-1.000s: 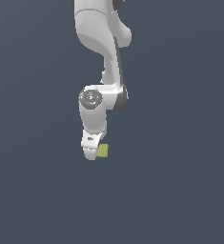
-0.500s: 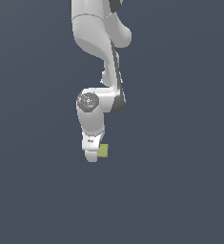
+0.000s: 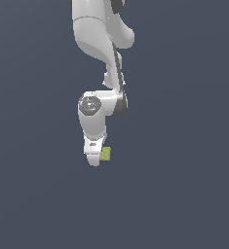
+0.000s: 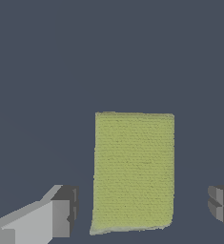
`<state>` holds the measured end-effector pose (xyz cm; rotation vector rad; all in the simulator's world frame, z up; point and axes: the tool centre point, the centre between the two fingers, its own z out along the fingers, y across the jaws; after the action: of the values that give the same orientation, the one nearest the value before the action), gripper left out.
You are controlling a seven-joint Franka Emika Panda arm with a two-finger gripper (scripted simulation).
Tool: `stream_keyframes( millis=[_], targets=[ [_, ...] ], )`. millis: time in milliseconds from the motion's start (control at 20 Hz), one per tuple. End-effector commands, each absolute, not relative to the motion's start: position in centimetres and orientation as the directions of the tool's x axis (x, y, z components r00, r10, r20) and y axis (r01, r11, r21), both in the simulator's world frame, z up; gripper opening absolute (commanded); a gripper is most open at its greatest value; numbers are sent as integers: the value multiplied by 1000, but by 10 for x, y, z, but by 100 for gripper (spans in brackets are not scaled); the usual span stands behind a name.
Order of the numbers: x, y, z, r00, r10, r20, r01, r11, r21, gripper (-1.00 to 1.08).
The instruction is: Pick up the object and move it to a goal position.
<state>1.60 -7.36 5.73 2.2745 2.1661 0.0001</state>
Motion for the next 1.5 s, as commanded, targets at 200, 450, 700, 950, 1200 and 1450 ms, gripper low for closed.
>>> stream_keyframes(
  millis=[200, 450, 700, 950, 1200, 1450],
  targets=[
    [15, -73, 30, 46, 999, 0, 999, -46, 0, 100],
    [15, -73, 12, 44, 999, 0, 999, -44, 0, 100],
    [16, -74, 10, 44, 999, 0, 999, -44, 0, -100],
    [16, -74, 10, 44, 999, 0, 999, -44, 0, -100],
    [17, -73, 12, 44, 999, 0, 999, -44, 4, -100],
    [20, -79, 23, 44, 999, 0, 999, -44, 4, -100]
  ],
)
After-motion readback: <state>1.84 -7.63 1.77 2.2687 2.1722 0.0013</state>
